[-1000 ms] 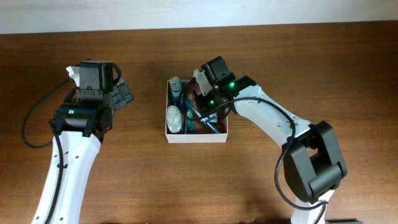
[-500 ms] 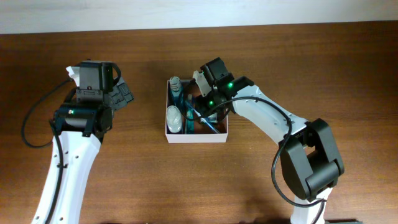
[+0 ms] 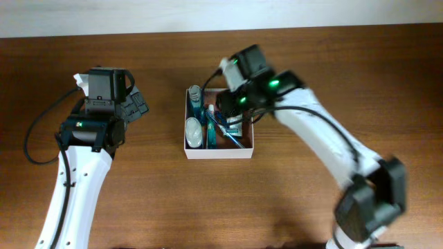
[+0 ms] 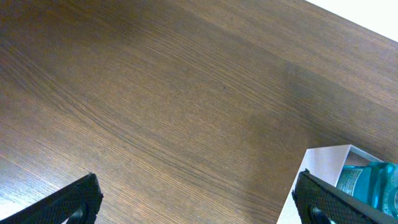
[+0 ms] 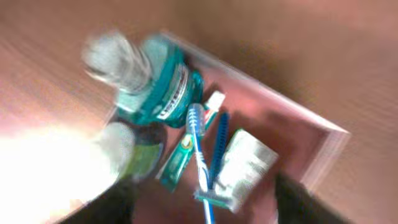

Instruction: Pack container

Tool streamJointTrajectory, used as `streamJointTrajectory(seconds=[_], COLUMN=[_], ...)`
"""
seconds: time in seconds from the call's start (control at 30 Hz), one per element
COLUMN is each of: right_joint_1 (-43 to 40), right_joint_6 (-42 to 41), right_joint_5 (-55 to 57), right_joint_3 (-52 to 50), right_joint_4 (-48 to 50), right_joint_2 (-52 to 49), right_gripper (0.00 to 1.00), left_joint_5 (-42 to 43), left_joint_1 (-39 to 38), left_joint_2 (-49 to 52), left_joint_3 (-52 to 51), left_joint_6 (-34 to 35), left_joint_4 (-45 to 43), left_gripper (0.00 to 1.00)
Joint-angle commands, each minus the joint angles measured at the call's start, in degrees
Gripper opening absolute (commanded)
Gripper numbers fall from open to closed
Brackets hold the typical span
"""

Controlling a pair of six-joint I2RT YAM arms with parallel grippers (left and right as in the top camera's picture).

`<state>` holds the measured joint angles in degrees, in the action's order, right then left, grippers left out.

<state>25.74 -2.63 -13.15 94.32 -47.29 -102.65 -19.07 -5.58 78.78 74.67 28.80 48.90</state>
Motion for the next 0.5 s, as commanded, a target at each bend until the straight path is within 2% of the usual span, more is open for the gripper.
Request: streamJointTrajectory(seconds=[0.0, 0.07, 0.27, 0.47], right_joint_1=[-4.17, -7.02, -14.45, -16.06], right_joint_6=[0.9, 0.9, 0.83, 0.83], right_joint_5=[0.35, 0.35, 0.28, 0.31], right_joint_3=[2.12, 2.12, 2.12, 2.12], right_joint_4=[-2.86, -5.14, -7.02, -6.97], right_joint_2=[7.48, 10.45, 15.76, 15.72], right_gripper=[0.78, 0.99, 0.99, 0.99], left_joint_5=[0.02, 0.02, 0.02, 0.02], left_joint_1=[0.39, 0.39, 0.39, 0.39], left_joint_2=[0.28, 0.28, 0.28, 0.28], left_joint_3=[0.46, 0.46, 0.46, 0.46], left_joint_6=[0.31, 0.31, 0.31, 0.31], left_joint_4=[0.02, 0.02, 0.02, 0.02], left_gripper=[0.99, 0.99, 0.99, 0.99])
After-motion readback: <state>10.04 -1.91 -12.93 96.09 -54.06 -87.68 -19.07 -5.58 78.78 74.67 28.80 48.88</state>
